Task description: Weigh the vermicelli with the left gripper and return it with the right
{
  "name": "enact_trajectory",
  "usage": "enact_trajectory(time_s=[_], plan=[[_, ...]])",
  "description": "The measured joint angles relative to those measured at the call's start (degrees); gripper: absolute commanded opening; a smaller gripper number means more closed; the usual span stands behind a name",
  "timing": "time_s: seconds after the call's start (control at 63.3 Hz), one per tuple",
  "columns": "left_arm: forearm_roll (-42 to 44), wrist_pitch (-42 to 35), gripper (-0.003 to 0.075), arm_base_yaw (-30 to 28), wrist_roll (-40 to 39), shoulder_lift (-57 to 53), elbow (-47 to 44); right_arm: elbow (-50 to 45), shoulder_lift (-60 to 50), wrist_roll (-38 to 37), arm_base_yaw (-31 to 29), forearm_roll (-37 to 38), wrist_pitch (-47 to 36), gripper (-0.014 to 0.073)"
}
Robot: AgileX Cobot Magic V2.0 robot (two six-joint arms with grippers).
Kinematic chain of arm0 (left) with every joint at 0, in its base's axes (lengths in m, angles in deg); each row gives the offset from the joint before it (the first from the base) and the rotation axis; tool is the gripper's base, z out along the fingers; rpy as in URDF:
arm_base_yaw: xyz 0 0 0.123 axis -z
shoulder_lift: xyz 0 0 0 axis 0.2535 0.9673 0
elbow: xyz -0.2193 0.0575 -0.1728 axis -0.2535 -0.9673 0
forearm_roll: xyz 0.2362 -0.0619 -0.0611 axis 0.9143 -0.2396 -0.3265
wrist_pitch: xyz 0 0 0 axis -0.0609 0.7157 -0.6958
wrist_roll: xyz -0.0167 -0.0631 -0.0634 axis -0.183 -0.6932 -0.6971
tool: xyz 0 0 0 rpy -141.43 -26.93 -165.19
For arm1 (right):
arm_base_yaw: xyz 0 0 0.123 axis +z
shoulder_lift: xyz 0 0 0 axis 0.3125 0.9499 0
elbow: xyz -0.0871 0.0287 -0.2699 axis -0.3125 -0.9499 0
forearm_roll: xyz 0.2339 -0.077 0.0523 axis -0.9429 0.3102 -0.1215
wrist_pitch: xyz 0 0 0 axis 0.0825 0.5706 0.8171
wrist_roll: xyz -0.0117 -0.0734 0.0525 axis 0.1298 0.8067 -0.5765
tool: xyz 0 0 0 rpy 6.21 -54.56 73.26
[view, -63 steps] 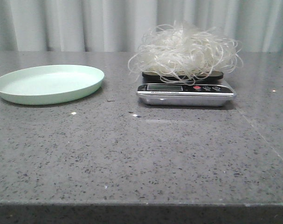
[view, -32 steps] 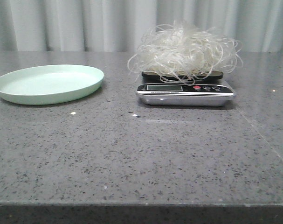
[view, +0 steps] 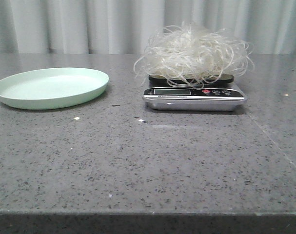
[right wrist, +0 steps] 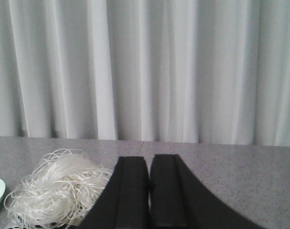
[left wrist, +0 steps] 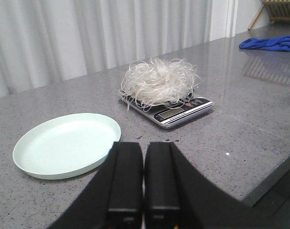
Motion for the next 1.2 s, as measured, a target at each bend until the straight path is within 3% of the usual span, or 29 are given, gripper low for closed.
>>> enact_trajectory(time_s=[0.205, 0.426, 0.474, 0.568, 0.584, 0.679, 0.916, 1.2], plan=[[0.0, 0.0, 0.0134, 0.0, 0.0, 0.0, 0.0, 6.9, 12.4, 0.0, 0.0, -0.7, 4.8, 0.0181], [0.0, 0.0, 0.0134, 0.0, 0.0, 0.0, 0.0, 7.1, 16.2, 0.0, 0.0, -4.7, 8.9, 0.0201], [0.0, 0.0, 0.0134, 0.0, 0.0, 0.0, 0.0, 7.1, 16.4, 0.0, 0.0, -4.7, 9.0, 0.0246], [0.0, 0.0, 0.0134, 0.0, 0.0, 0.0, 0.0, 7.7, 16.7, 0.0, 0.0, -3.9, 9.3, 0.0420], [0.0, 0.0, 0.0134, 0.0, 0.0, 0.0, 0.0, 7.9, 16.8, 0.0, 0.0, -3.5, 9.4, 0.0479], [0.0, 0.0, 0.0134, 0.0, 0.0, 0.0, 0.0, 9.6, 17.6, 0.0, 0.0, -2.7, 10.4, 0.0622], [0.0, 0.0, 0.0134, 0.0, 0.0, 0.0, 0.0, 16.3, 24.0, 0.0, 0.7, -2.0, 14.5, 0.0600], [0.0, 0.0, 0.0134, 0.0, 0.0, 0.0, 0.0, 31.1, 40.7, 0.0, 11.8, -0.2, 18.6, 0.0600]])
